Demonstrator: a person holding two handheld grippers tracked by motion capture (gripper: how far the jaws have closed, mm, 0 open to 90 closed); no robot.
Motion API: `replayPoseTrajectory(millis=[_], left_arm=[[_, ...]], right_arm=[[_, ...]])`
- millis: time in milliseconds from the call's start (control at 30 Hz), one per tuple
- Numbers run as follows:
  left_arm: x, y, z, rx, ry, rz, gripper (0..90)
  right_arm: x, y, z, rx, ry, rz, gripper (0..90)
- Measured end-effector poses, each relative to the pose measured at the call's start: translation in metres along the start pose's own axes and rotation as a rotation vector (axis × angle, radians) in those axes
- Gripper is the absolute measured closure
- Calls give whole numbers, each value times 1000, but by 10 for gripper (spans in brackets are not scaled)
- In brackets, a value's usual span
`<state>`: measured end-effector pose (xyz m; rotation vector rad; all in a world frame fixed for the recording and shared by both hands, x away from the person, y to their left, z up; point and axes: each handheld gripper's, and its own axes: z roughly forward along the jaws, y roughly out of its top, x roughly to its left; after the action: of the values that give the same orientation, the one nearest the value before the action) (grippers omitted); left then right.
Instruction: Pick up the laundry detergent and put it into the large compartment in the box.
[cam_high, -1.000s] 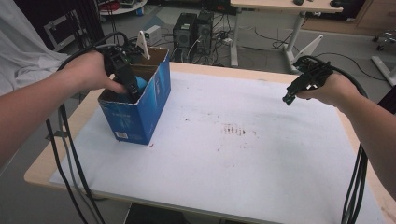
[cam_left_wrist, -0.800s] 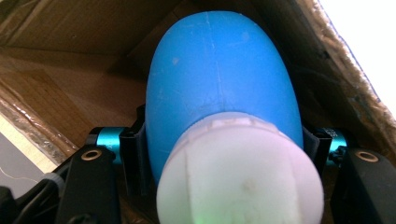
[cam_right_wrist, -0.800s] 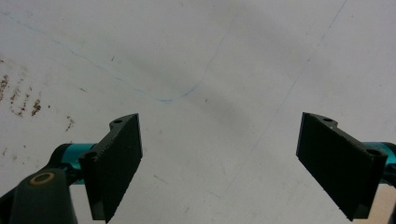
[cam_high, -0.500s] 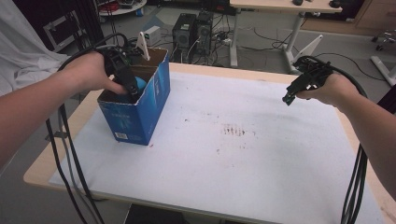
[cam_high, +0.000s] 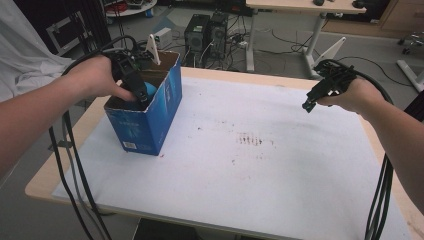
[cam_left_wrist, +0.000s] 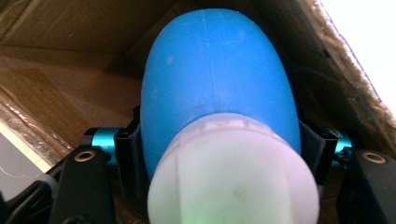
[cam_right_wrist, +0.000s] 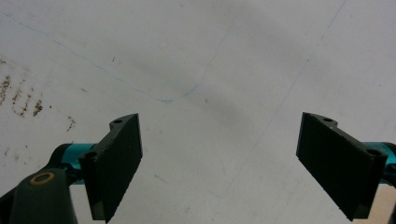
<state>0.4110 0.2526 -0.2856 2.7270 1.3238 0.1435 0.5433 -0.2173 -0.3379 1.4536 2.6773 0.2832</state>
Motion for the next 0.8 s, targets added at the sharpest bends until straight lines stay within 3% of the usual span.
replayPoseTrajectory(millis=[400, 800], left_arm=[[-1, -1, 1, 4, -4, 15, 298], [-3, -1, -1, 16, -1, 60, 273]], right_arm=[[0, 0, 0, 1, 4, 1, 136], [-1, -1, -1, -1, 6, -3, 136]])
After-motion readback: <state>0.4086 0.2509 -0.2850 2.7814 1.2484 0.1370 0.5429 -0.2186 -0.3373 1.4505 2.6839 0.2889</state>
